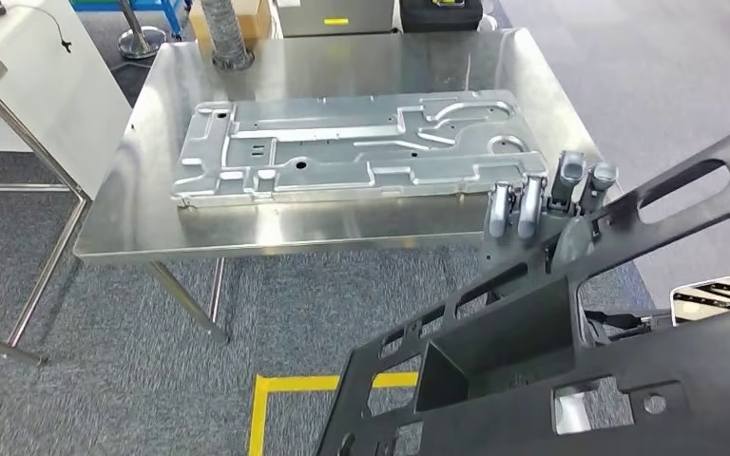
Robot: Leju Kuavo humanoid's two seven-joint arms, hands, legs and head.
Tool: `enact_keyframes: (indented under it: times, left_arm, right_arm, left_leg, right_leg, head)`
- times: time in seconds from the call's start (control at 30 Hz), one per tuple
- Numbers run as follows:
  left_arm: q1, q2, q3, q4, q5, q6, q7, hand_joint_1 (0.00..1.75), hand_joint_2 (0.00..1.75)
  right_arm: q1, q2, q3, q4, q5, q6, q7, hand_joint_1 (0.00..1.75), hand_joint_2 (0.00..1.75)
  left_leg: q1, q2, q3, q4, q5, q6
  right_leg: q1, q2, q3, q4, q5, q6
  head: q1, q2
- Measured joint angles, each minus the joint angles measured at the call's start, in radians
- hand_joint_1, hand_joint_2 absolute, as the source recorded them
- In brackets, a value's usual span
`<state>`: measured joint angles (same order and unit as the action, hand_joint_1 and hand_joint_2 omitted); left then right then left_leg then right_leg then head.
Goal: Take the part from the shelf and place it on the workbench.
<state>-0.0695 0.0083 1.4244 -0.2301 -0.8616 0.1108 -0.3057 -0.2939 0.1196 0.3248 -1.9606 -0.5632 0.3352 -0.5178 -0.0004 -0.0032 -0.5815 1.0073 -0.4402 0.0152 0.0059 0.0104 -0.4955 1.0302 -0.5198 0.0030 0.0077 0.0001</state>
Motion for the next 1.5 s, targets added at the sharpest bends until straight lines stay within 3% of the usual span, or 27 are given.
enact_keyframes:
  times: [0.07, 0.17, 0.2, 0.23, 0.27, 0.33, 0.4, 0.47, 0.53, 0.6, 0.67, 0.73, 0.77, 0.8, 0.87, 0.9, 0.93, 1.0, 1.07, 1.17, 1.23, 1.27, 1.3, 1.37, 1.4, 1.43, 1.5]
  left_arm:
    - [-0.002, 0.0, 0.0, 0.0, 0.0, 0.001, -0.001, 0.0, 1.75]
    - [-0.003, -0.001, 0.0, 0.0, 0.0, 0.005, -0.002, 0.0, 1.75]
    - [-0.002, -0.001, 0.0, 0.0, 0.0, 0.005, -0.002, 0.0, 1.75]
    - [-0.001, -0.001, 0.0, 0.0, 0.0, 0.006, -0.003, 0.0, 1.75]
    - [-0.001, -0.001, 0.0, 0.0, -0.001, 0.006, -0.004, 0.0, 1.75]
    - [-0.001, -0.001, 0.0, 0.0, -0.002, 0.006, -0.006, 0.0, 1.75]
    - [-0.003, -0.001, -0.001, 0.0, -0.005, 0.006, -0.008, 0.0, 1.75]
    - [-0.005, -0.001, -0.001, 0.0, -0.006, 0.006, -0.007, 0.0, 1.75]
    - [-0.007, -0.001, -0.001, 0.0, -0.007, 0.006, -0.006, 0.0, 1.75]
    - [-0.01, 0.0, -0.001, 0.0, -0.007, 0.006, -0.004, 0.0, 1.75]
    - [-0.01, 0.0, -0.001, 0.0, -0.007, 0.007, -0.001, 0.0, 1.75]
    - [-0.007, 0.0, -0.001, 0.0, -0.006, 0.009, 0.002, 0.0, 1.75]
    - [-0.005, -0.001, -0.001, 0.0, -0.006, 0.009, 0.002, 0.0, 1.75]
    - [-0.004, -0.001, -0.001, 0.0, -0.006, 0.01, 0.002, 0.0, 1.75]
    - [-0.003, 0.0, -0.001, 0.0, -0.005, 0.012, 0.002, 0.0, 1.75]
    - [-0.002, -0.001, -0.001, 0.0, -0.004, 0.013, 0.002, 0.0, 1.75]
    - [-0.001, -0.001, -0.001, 0.0, -0.003, 0.014, 0.002, 0.0, 1.75]
    - [-0.002, -0.001, -0.001, 0.0, -0.001, 0.016, 0.001, 0.0, 1.75]
    - [-0.004, -0.001, -0.001, 0.0, 0.0, 0.016, 0.0, 0.0, 1.75]
    - [-0.005, -0.001, -0.001, 0.0, 0.0, 0.015, -0.003, 0.0, 1.75]
    - [-0.004, -0.001, -0.001, 0.0, 0.0, 0.015, -0.004, 0.0, 1.75]
    - [-0.004, -0.001, -0.001, 0.0, 0.0, 0.014, -0.005, 0.0, 1.75]
    - [-0.004, -0.001, -0.001, 0.0, 0.0, 0.014, -0.005, 0.0, 1.75]
    - [-0.004, -0.004, -0.001, 0.0, 0.0, 0.013, -0.007, 0.0, 1.75]
    - [-0.005, -0.006, -0.001, 0.0, 0.0, 0.012, -0.01, 0.0, 1.75]
    - [-0.006, -0.007, -0.001, 0.0, 0.0, 0.012, -0.013, 0.0, 1.75]
    - [-0.008, -0.008, -0.001, 0.0, 0.0, 0.012, -0.017, 0.0, 1.75]
  right_arm:
    - [-0.007, 0.0, 0.001, -0.003, 0.0, -0.003, -0.001, 1.75, 1.75]
    - [-0.014, 0.0, 0.001, -0.003, 0.0, -0.013, -0.001, 1.75, 1.75]
    - [-0.014, 0.0, 0.001, -0.003, 0.0, -0.016, -0.001, 1.75, 1.75]
    - [-0.014, 0.0, 0.001, -0.003, 0.0, -0.017, -0.001, 1.75, 1.75]
    - [-0.014, 0.0, 0.001, -0.003, 0.0, -0.018, -0.002, 1.75, 1.75]
    - [-0.014, 0.0, 0.001, -0.003, 0.0, -0.021, -0.005, 1.75, 1.75]
    - [-0.013, 0.0, 0.002, -0.003, 0.001, -0.025, -0.009, 1.75, 1.75]
    - [-0.014, 0.0, 0.004, -0.005, 0.002, -0.029, -0.013, 1.75, 1.75]
    - [-0.014, 0.001, 0.008, -0.007, 0.003, -0.031, -0.016, 1.75, 1.75]
    - [-0.015, 0.001, 0.012, -0.008, 0.005, -0.032, -0.018, 1.75, 1.75]
    - [-0.016, 0.001, 0.015, -0.008, 0.005, -0.033, -0.019, 1.75, 1.75]
    - [-0.016, 0.001, 0.017, -0.008, 0.005, -0.033, -0.019, 1.75, 1.75]
    - [-0.016, 0.001, 0.018, -0.008, 0.004, -0.033, -0.019, 1.75, 1.75]
    - [-0.016, 0.001, 0.019, -0.008, 0.004, -0.034, -0.019, 1.75, 1.75]
    - [-0.018, 0.001, 0.02, -0.006, 0.002, -0.034, -0.019, 1.75, 1.75]
    - [-0.019, 0.001, 0.021, -0.005, 0.001, -0.035, -0.019, 1.75, 1.75]
    - [-0.02, 0.001, 0.021, -0.004, 0.0, -0.036, -0.02, 1.75, 1.75]
    - [-0.023, 0.001, 0.023, -0.003, 0.0, -0.039, -0.021, 1.75, 1.75]
    - [-0.027, 0.001, 0.023, -0.003, 0.001, -0.041, -0.024, 1.75, 1.75]
    - [-0.03, 0.0, 0.024, -0.002, 0.006, -0.052, -0.031, 1.75, 1.75]
    - [-0.029, -0.001, 0.024, -0.001, 0.013, -0.058, -0.036, 1.75, 1.75]
    - [-0.029, -0.001, 0.024, 0.0, 0.017, -0.061, -0.038, 1.75, 1.75]
    - [-0.029, -0.001, 0.024, 0.0, 0.019, -0.065, -0.04, 1.75, 1.75]
    - [-0.03, -0.001, 0.025, 0.0, 0.027, -0.077, -0.046, 1.75, 1.75]
    - [-0.032, -0.002, 0.024, 0.0, 0.033, -0.085, -0.049, 1.75, 1.75]
    - [-0.035, -0.002, 0.024, 0.0, 0.041, -0.096, -0.052, 1.75, 1.75]
    - [-0.05, -0.004, 0.021, 0.0, 0.063, -0.13, -0.052, 1.75, 1.75]
  left_leg:
    - [0.005, -0.001, 0.026, -0.012, -0.005, 0.008]
    - [0.006, -0.002, 0.05, -0.016, -0.026, 0.012]
    - [0.007, -0.003, 0.06, -0.016, -0.036, 0.011]
    - [0.008, -0.003, 0.073, -0.016, -0.046, 0.009]
    - [0.009, -0.004, 0.089, -0.016, -0.058, 0.006]
    - [0.01, -0.006, 0.118, -0.016, -0.085, -0.002]
    - [0.009, -0.005, 0.134, -0.019, -0.106, -0.014]
    - [0.008, -0.004, 0.145, -0.018, -0.107, -0.027]
    - [0.01, -0.003, 0.139, 0.018, -0.099, -0.037]
    - [0.013, -0.002, 0.084, 0.116, -0.115, -0.043]
    - [0.013, -0.002, -0.004, 0.231, -0.168, -0.05]
    - [0.013, -0.002, -0.063, 0.265, -0.204, -0.051]
    - [0.013, -0.002, -0.072, 0.238, -0.19, -0.049]
    - [0.013, -0.002, -0.071, 0.187, -0.147, -0.045]
    - [0.01, -0.001, -0.066, 0.072, -0.024, -0.032]
    - [0.008, -0.001, -0.064, 0.036, 0.02, -0.026]
    - [0.006, -0.001, -0.064, 0.017, 0.04, -0.02]
    - [0.005, -0.002, -0.051, 0.009, 0.035, -0.011]
    - [0.008, -0.004, -0.031, 0.0, 0.028, 0.0]
    - [0.008, -0.004, -0.007, -0.004, 0.008, 0.01]
    - [0.007, -0.005, 0.014, -0.004, -0.011, 0.011]
    - [0.005, -0.006, 0.028, -0.004, -0.021, 0.011]
    - [0.003, -0.007, 0.044, -0.004, -0.032, 0.011]
    - [0.0, -0.009, 0.069, -0.004, -0.052, 0.007]
    - [-0.001, -0.011, 0.077, -0.004, -0.061, 0.002]
    - [-0.002, -0.012, 0.083, -0.003, -0.067, -0.003]
    - [-0.004, -0.012, 0.091, 0.0, -0.071, -0.014]
  right_leg:
    - [-0.002, -0.002, -0.041, 0.077, -0.011, 0.01]
    - [-0.011, -0.004, -0.175, 0.252, -0.08, 0.023]
    - [-0.013, -0.004, -0.206, 0.274, -0.092, 0.026]
    - [-0.015, -0.005, -0.22, 0.262, -0.084, 0.028]
    - [-0.017, -0.005, -0.217, 0.217, -0.051, 0.029]
    - [-0.017, -0.009, -0.189, 0.083, 0.06, 0.025]
    - [-0.013, -0.01, -0.175, 0.007, 0.126, 0.013]
    - [-0.01, -0.006, -0.167, -0.005, 0.122, -0.005]
    - [-0.012, -0.004, -0.145, -0.015, 0.113, -0.02]
    - [-0.014, -0.004, -0.12, -0.023, 0.099, -0.029]
    - [-0.013, -0.004, -0.098, -0.024, 0.079, -0.032]
    - [-0.012, -0.002, -0.071, -0.024, 0.057, -0.032]
    - [-0.011, -0.001, -0.055, -0.024, 0.045, -0.031]
    - [-0.011, -0.001, -0.037, -0.024, 0.032, -0.029]
    - [-0.008, 0.0, -0.011, -0.024, 0.007, -0.023]
    - [-0.007, 0.001, -0.005, -0.024, -0.003, -0.017]
    - [-0.006, 0.003, -0.001, -0.023, -0.008, -0.011]
    - [-0.006, 0.004, 0.003, -0.014, -0.009, 0.001]
    - [-0.008, 0.002, -0.023, 0.045, -0.007, 0.011]
    - [-0.011, -0.001, -0.144, 0.218, -0.062, 0.023]
    - [-0.011, -0.002, -0.202, 0.261, -0.094, 0.025]
    - [-0.01, -0.003, -0.209, 0.235, -0.081, 0.022]
    - [-0.008, -0.003, -0.201, 0.182, -0.045, 0.017]
    - [0.0, -0.002, -0.172, 0.055, 0.063, -0.004]
    - [0.004, 0.0, -0.162, 0.016, 0.1, -0.013]
    - [0.007, 0.003, -0.158, -0.005, 0.121, -0.02]
    - [0.005, 0.007, -0.148, -0.014, 0.12, -0.028]
  head:
    - [0.004, 0.0]
    - [0.009, 0.0]
    - [0.009, 0.0]
    - [0.009, 0.0]
    - [0.01, 0.0]
    - [0.01, 0.0]
    - [0.011, 0.0]
    - [0.01, 0.0]
    - [0.009, 0.0]
    - [0.006, 0.0]
    - [0.004, 0.0]
    - [0.003, 0.0]
    - [0.003, 0.0]
    - [0.004, 0.0]
    - [0.003, 0.0]
    - [0.002, 0.0]
    - [0.001, 0.0]
    - [0.0, 0.0]
    - [0.001, 0.0]
    - [0.003, 0.0]
    - [0.003, 0.0]
    - [0.003, 0.0]
    - [0.003, 0.0]
    - [0.002, 0.0]
    - [0.003, 0.0]
    - [0.003, 0.0]
    - [0.004, 0.0]
